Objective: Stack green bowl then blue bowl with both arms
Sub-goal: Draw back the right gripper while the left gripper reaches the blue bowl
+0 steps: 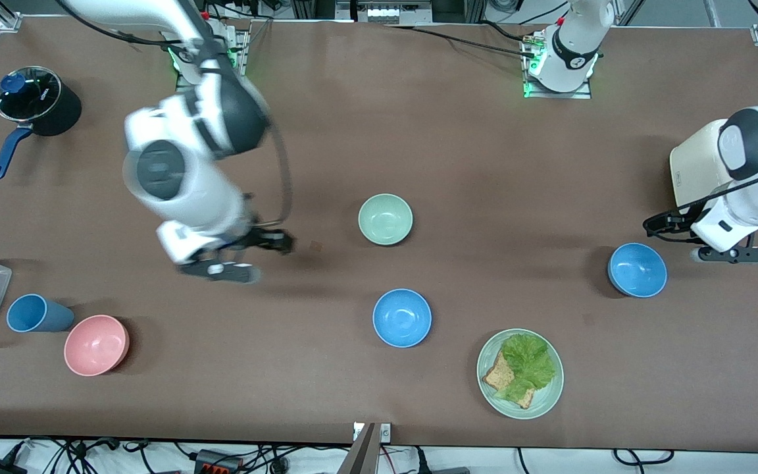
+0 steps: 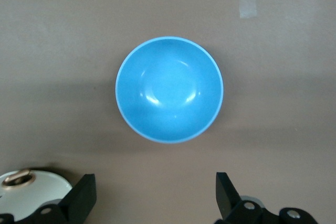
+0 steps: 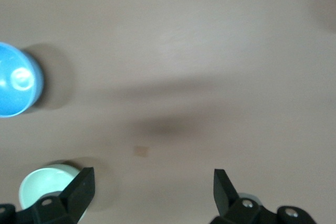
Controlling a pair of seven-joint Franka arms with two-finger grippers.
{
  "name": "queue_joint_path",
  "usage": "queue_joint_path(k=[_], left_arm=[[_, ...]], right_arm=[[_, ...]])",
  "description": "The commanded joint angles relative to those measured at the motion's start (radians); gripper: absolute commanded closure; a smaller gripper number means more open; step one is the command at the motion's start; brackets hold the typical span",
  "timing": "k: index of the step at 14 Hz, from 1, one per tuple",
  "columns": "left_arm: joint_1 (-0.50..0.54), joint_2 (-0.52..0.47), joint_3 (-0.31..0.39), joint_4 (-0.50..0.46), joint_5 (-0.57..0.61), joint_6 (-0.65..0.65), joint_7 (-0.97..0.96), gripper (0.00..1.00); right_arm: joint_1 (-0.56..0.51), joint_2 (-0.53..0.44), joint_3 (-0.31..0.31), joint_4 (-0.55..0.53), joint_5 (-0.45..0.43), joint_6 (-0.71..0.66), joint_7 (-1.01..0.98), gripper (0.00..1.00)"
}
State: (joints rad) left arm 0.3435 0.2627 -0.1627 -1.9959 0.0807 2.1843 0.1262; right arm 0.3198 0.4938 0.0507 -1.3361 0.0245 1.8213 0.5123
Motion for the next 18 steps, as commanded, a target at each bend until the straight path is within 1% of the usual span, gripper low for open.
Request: queue_joint_path(k=[1,2,5,7,9,11,13,15,17,18], left_arm=[[0.031,0.074,-0.006,0.020,0.019,0.069,0.012,0.00],[0.044,0.104,-0.006,0.034,0.019,0.090,0.012,0.00],[0.058,0.167,-0.006,0.037,0.021,0.172,0.015,0.00],[0.064,0.190,-0.006,0.039,0.019,0.207,0.015,0.01],[0.064,0.216,-0.006,0.063,0.021,0.215,0.015,0.04],[0.068,0.243,-0.008,0.089,0.056,0.215,0.047,0.15],[0.072,0.259,-0.008,0.100,0.062,0.216,0.064,0.26],[0.075,0.285,-0.008,0.098,0.062,0.245,0.062,0.33],[0.078,0.300,-0.008,0.097,0.064,0.265,0.064,0.37],[0.080,0.300,-0.008,0.097,0.064,0.265,0.065,0.39]], right_arm=[[-0.086,-0.063,0.017,-0.026,-0.012,-0.040,-0.047,0.00],[-0.111,-0.069,0.015,-0.026,-0.015,-0.040,-0.049,0.00],[-0.163,-0.092,0.012,-0.025,-0.031,-0.040,-0.129,0.00],[-0.218,-0.144,0.009,-0.025,-0.028,-0.040,-0.171,0.00],[-0.284,-0.176,0.009,-0.029,-0.025,-0.066,-0.277,0.00],[-0.323,-0.202,0.000,-0.028,-0.026,-0.112,-0.406,0.00],[-0.326,-0.210,-0.052,-0.026,-0.020,-0.128,-0.477,0.00],[-0.369,-0.236,-0.051,-0.028,-0.017,-0.129,-0.532,0.00],[-0.378,-0.251,-0.048,-0.037,-0.018,-0.135,-0.540,0.00],[-0.380,-0.261,-0.049,-0.043,-0.020,-0.160,-0.540,0.00]])
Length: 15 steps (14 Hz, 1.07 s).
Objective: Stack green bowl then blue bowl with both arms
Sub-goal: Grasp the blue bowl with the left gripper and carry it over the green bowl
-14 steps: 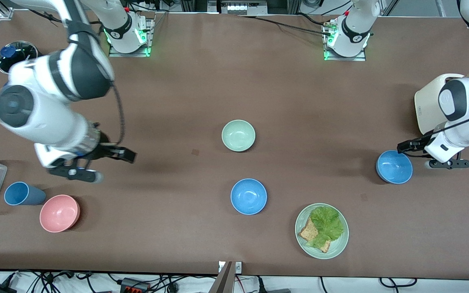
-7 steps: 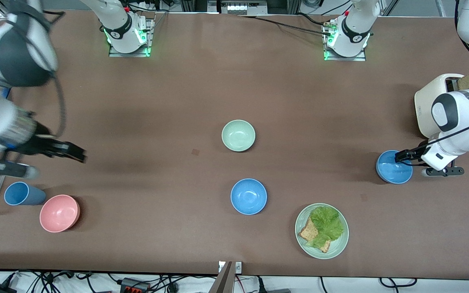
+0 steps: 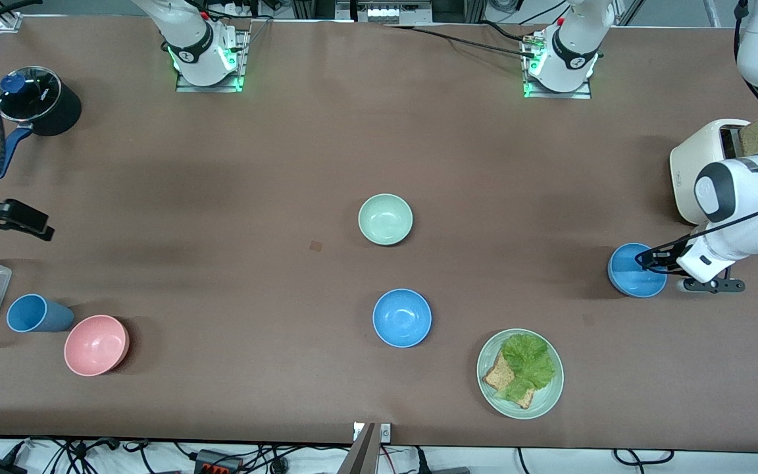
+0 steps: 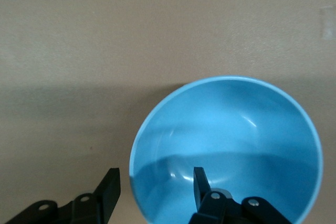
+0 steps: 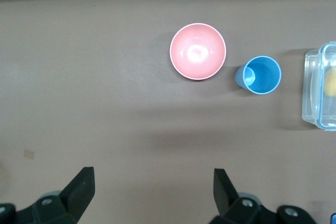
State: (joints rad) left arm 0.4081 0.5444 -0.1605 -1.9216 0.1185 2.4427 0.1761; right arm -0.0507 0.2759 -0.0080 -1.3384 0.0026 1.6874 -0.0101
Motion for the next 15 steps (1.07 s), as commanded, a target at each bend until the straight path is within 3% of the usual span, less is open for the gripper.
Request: queue_joint_path(k=[1,5,9,15], left_arm=[[0.015,0.019,-0.010,0.023,0.026,0.007,0.016,0.48],[0.015,0.017,-0.011,0.019,0.026,-0.001,0.016,0.75],[0.012,-0.018,-0.037,0.024,0.026,-0.075,0.013,0.99],[0.014,-0.182,-0.171,0.029,0.003,-0.394,-0.021,1.00]], right_arm=[[-0.009,-0.053,0.010,-0.053,-0.007,-0.034,-0.039,0.00],[-0.005,-0.078,0.003,-0.077,-0.009,-0.061,-0.033,0.00],[-0.001,-0.193,0.003,-0.261,-0.010,0.004,-0.033,0.00],[-0.006,-0.227,0.007,-0.317,-0.021,0.008,-0.030,0.00]])
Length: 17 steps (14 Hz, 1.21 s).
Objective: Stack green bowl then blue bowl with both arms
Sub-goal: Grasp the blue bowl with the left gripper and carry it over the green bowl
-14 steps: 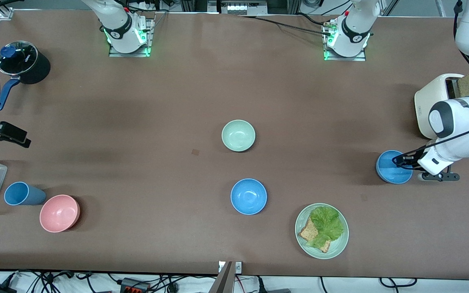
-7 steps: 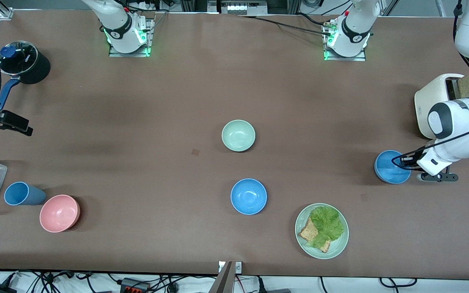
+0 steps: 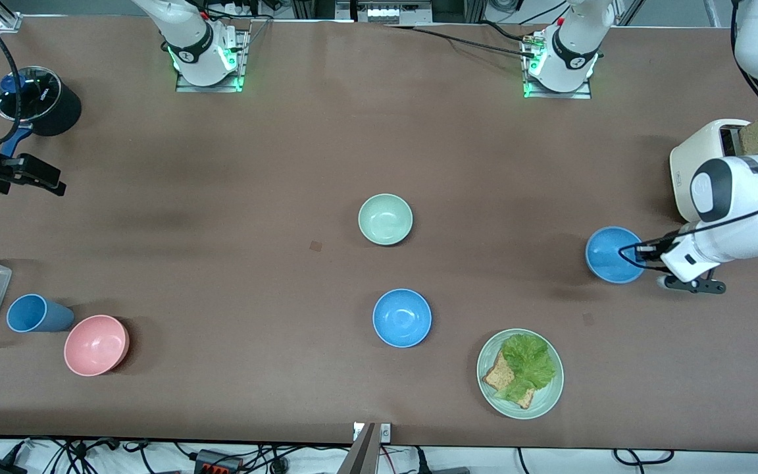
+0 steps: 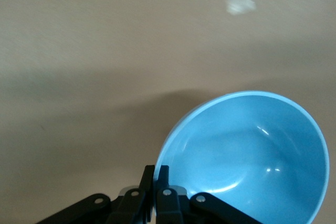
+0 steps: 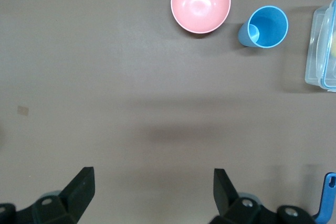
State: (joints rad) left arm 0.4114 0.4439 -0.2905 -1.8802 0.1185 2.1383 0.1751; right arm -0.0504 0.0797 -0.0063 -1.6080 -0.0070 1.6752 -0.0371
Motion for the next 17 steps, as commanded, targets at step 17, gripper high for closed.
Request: queue_joint_path(k=[17], left_arm=[[-0.399,0.010,-0.375,0.121,-0.192,0.004,-0.813,1.00]], right_arm=[[-0.006,-0.043,0.005,-0.061,-0.016,0.031,-0.004,0.00]])
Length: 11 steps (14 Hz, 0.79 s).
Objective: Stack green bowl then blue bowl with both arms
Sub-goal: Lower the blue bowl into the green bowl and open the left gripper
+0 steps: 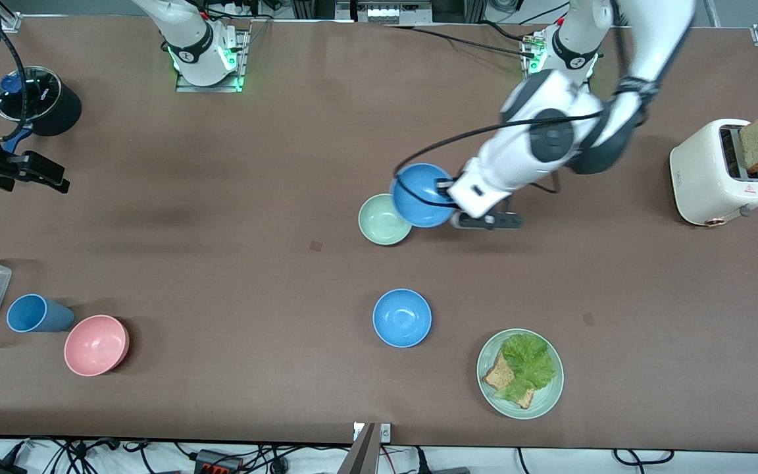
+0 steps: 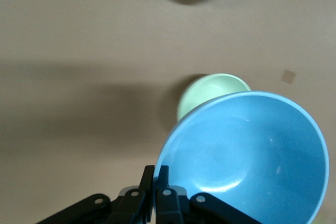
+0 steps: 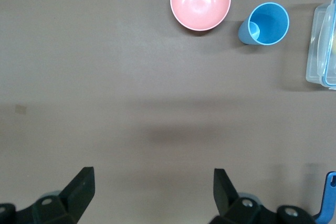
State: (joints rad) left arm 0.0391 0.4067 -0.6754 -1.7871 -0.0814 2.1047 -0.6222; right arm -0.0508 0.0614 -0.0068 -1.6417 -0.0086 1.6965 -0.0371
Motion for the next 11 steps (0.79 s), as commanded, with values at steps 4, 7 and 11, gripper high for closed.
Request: queue_joint_path(k=[4,7,11], left_arm=[[-0.093,0.112,0.014,0.021,0.153,0.141,-0.100,1.00],[-0.125,0.185,0.016,0.032,0.261,0.205,-0.111,1.00],[-0.162,0.208,0.034,0.031,0.325,0.209,-0.111,1.00]], right_arm=[[-0.007,-0.023,0.005,-0.026,-0.013,0.011,-0.003,0.00],[-0.007,-0.023,0.005,-0.027,-0.010,0.011,-0.003,0.00],[-0.009,-0.023,0.005,-0.029,-0.010,0.005,-0.003,0.00]])
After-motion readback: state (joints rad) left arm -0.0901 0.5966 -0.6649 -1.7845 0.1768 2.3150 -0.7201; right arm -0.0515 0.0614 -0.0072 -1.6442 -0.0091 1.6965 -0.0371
